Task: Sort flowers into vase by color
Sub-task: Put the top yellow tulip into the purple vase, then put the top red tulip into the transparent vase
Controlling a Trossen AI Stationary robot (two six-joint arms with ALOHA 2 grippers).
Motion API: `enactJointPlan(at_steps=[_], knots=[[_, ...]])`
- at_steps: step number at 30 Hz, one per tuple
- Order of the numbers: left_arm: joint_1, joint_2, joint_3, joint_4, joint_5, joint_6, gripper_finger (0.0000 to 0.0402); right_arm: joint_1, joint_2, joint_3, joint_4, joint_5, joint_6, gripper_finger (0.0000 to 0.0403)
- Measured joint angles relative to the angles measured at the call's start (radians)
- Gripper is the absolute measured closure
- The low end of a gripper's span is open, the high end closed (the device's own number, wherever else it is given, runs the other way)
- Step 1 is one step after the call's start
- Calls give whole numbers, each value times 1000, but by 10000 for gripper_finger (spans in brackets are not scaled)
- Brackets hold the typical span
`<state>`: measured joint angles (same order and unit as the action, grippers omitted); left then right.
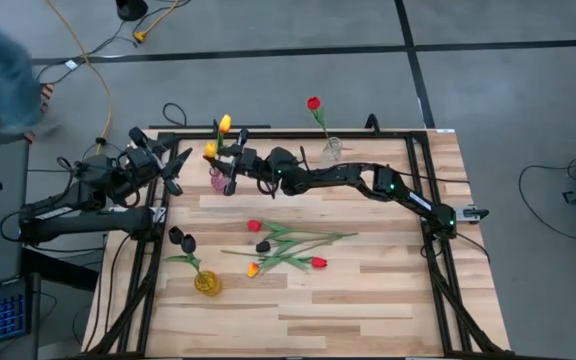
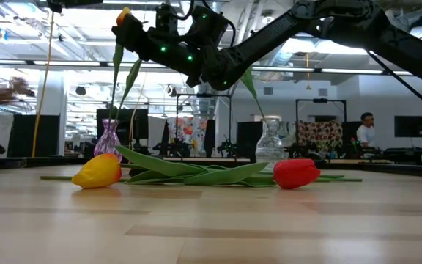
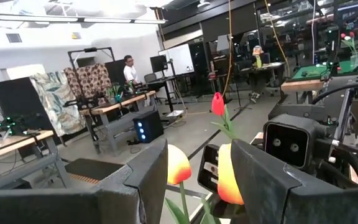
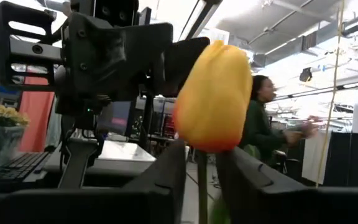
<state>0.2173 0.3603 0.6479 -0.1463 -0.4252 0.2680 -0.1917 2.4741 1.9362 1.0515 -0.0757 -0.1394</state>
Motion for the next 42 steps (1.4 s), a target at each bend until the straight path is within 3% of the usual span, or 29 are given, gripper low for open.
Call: enactJointPlan(at_steps=[6, 13, 23, 29, 42], knots=[[0, 0, 0, 0, 0, -1, 237, 0, -8, 0, -51, 1, 41, 234], [0, 0, 0, -1, 0, -2, 237, -2, -85, 0, -335, 0, 55, 199], [0, 0, 0, -21, 0, -8, 237, -3, -203, 0, -734, 3, -69, 199], [0, 0, 0, -22, 0, -10, 237, -5, -283, 0, -980, 93, -98, 200], [0, 0, 0, -22, 0, -10, 237, -8, -422, 0, -1289, 180, -105, 200]])
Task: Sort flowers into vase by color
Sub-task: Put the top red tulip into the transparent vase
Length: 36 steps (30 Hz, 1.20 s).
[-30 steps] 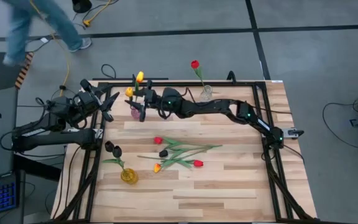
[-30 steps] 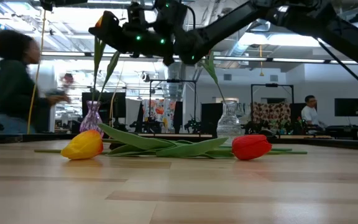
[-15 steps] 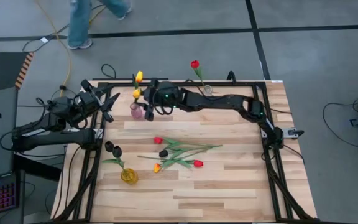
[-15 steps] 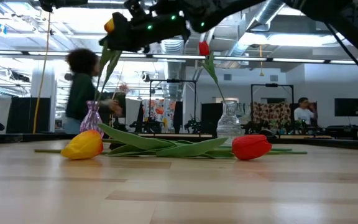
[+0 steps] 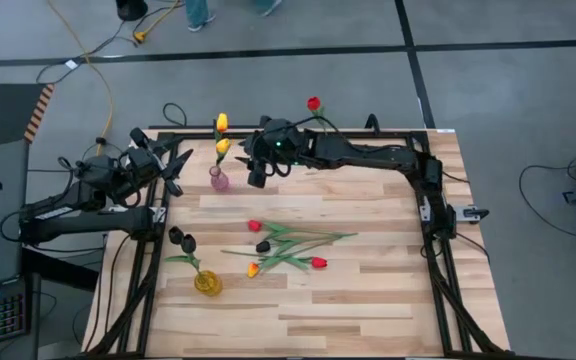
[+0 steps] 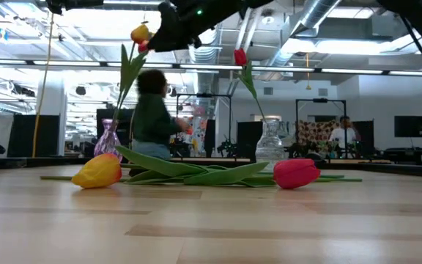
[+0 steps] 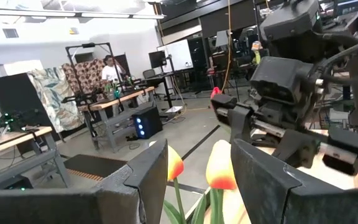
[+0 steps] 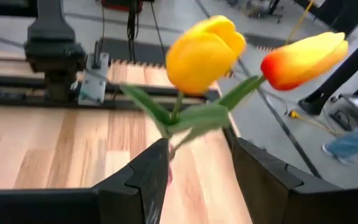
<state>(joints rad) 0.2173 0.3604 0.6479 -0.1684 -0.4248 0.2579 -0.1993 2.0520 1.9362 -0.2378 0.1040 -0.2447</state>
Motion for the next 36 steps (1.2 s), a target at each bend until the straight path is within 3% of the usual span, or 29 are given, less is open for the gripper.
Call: enactJointPlan(at_steps=[4, 11, 16, 22, 36], knots=[[0, 0, 0, 0, 0, 0, 237, 4, -45, 0, -121, 0, 12, 200], [0, 0, 0, -11, 3, -27, 237, 18, -91, 0, -446, -38, 187, 200], [0, 3, 0, -36, 98, -79, 237, 48, -36, 0, -570, -76, 254, 200], [0, 26, 0, -52, 193, -120, 237, 106, 45, 0, -583, -82, 255, 200], [-1, 110, 0, -60, 195, -143, 237, 186, 232, 0, -586, -82, 279, 200]])
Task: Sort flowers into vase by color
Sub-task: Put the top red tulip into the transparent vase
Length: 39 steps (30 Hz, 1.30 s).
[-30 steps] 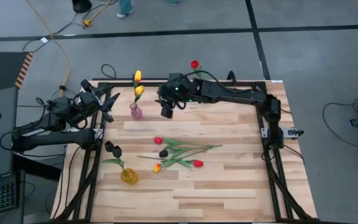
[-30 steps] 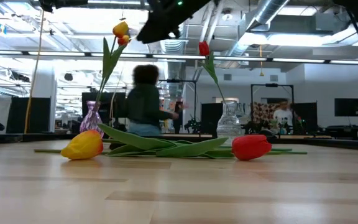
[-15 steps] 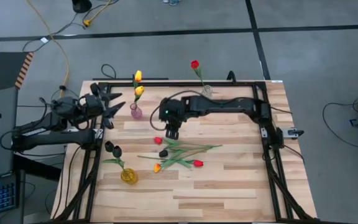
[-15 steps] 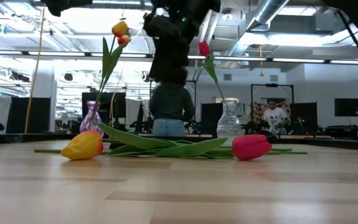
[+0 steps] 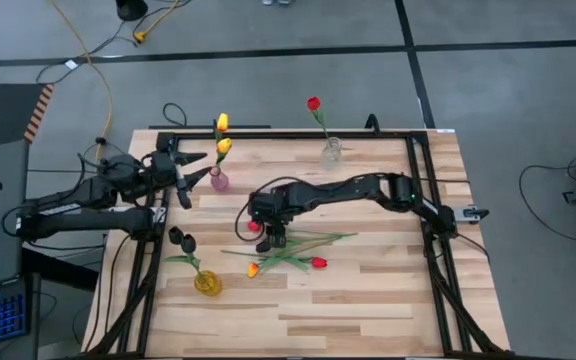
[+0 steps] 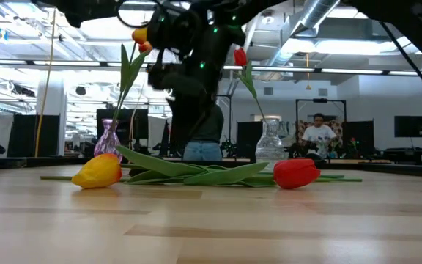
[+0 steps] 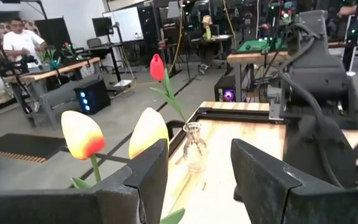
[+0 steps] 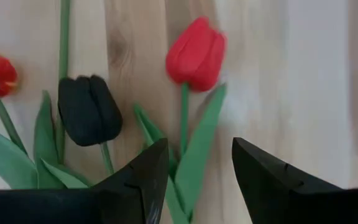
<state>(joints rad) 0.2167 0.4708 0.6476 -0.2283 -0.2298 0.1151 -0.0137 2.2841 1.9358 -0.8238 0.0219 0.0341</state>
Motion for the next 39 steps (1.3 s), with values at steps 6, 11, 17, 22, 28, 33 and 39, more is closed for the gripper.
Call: enactJointPlan(at_steps=[6, 11, 17, 22, 28, 33, 39], knots=[[0, 9, 0, 0, 20, -29, 237, 7, 51, 0, 18, 1, 3, 200], [0, 9, 0, 1, 43, -35, 237, 7, 68, 0, 56, 3, 3, 204], [0, 9, 0, 1, 42, -34, 237, 5, 92, 1, 52, 4, 3, 233], [0, 9, 0, 1, 42, -34, 237, 5, 88, 1, 54, 4, 3, 286], [0, 9, 0, 1, 42, -34, 237, 4, 58, 0, 43, 9, 10, 368], [0, 9, 0, 1, 41, -34, 237, -9, 17, 0, 22, 8, 10, 374], [0, 9, 0, 1, 40, -34, 237, -42, -71, 0, -45, 8, 5, 353]])
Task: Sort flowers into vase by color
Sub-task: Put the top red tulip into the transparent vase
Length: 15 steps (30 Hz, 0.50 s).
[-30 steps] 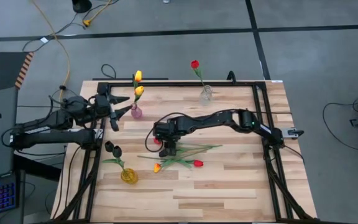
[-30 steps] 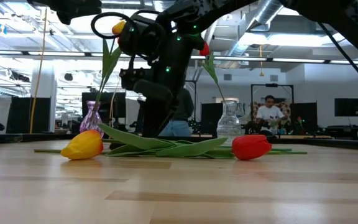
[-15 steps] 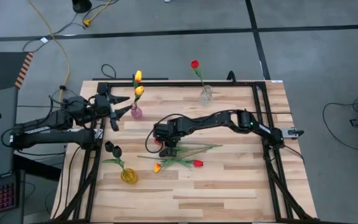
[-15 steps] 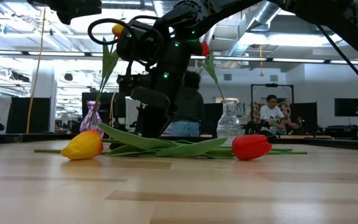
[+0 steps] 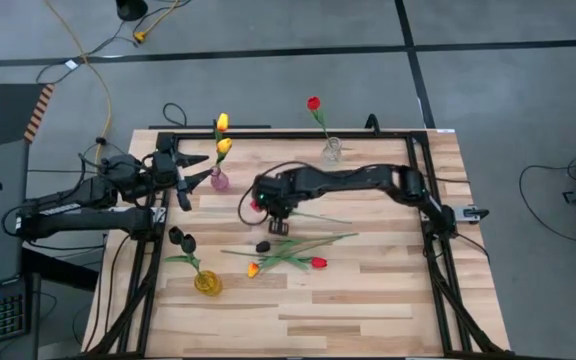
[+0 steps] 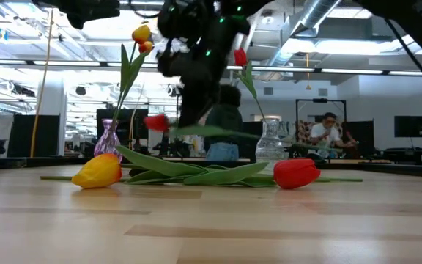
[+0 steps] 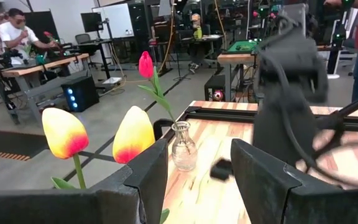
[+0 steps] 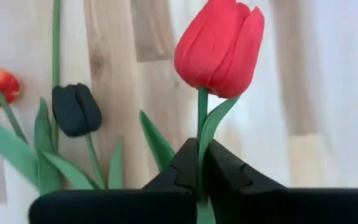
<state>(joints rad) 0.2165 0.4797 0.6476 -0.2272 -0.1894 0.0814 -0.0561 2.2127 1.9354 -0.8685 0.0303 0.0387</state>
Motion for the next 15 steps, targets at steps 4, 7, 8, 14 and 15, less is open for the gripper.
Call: enactJointPlan(at_steps=[4, 7, 8, 14, 15], knots=[[0, 0, 0, 0, -1, 0, 237, -21, -70, -4, -18, 36, -34, 361], [0, 0, 0, 5, -1, 0, 237, -40, -143, -69, 41, 56, -54, 370], [0, 0, 0, 7, -1, 0, 237, -47, -173, -103, 68, 55, -52, 371], [0, 0, 0, 9, -5, 0, 237, -93, -377, -424, 300, 68, 33, 360], [0, 0, 0, 9, -5, 0, 237, -99, -423, -486, 356, 76, 49, 360]])
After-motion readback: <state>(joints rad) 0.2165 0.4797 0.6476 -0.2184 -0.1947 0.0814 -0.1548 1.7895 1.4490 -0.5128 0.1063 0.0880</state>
